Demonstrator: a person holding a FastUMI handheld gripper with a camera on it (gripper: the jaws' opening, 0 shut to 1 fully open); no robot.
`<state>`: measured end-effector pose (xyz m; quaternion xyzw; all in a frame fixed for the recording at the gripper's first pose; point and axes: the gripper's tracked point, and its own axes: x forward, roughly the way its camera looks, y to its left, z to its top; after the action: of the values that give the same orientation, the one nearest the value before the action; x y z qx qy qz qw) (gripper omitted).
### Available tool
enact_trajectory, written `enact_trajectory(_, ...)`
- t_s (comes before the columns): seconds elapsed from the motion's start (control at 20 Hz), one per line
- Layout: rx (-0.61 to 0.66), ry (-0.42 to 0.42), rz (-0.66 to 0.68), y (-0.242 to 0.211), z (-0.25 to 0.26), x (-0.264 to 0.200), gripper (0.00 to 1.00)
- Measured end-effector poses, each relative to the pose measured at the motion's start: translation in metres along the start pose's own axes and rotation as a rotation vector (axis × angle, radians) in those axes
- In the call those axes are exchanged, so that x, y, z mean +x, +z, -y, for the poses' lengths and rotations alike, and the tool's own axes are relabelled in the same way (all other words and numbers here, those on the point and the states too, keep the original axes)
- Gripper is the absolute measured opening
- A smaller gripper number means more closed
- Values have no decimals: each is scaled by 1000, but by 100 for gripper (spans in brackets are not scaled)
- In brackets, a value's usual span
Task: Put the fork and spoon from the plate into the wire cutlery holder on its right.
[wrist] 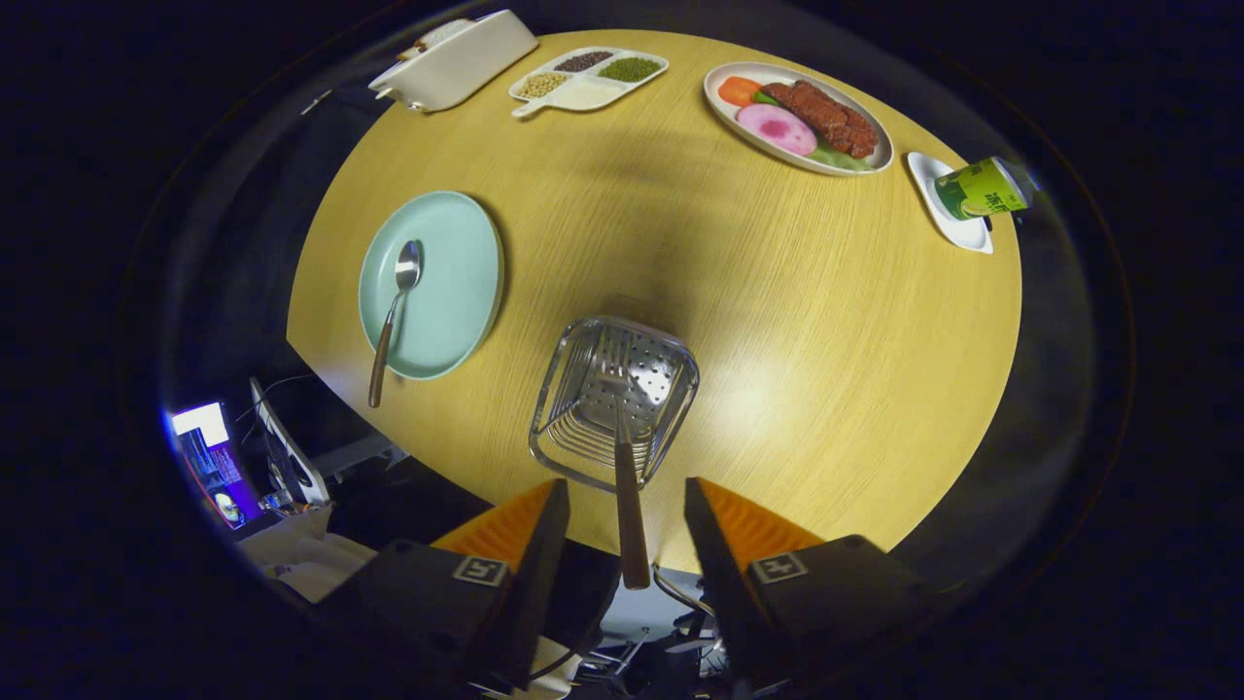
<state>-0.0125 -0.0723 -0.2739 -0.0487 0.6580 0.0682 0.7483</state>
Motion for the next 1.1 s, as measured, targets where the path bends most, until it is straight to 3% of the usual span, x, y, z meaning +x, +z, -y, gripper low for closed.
enact_trajectory(0.05, 2, -7, 45, 4, 1, -10, 99)
enact_trajectory(0.1, 19, -10, 89, 9, -1, -18, 100)
enact_trajectory(0.3, 97, 0, 322, 30, -18, -63, 100)
enact_trajectory(0.65, 115, 11, 696, 57, -87, -122, 99)
enact_trajectory(0.85, 84, -5, 793, 66, -130, -111, 100)
enact_trajectory(1.1, 69, 17, 763, 67, -177, -51, 100)
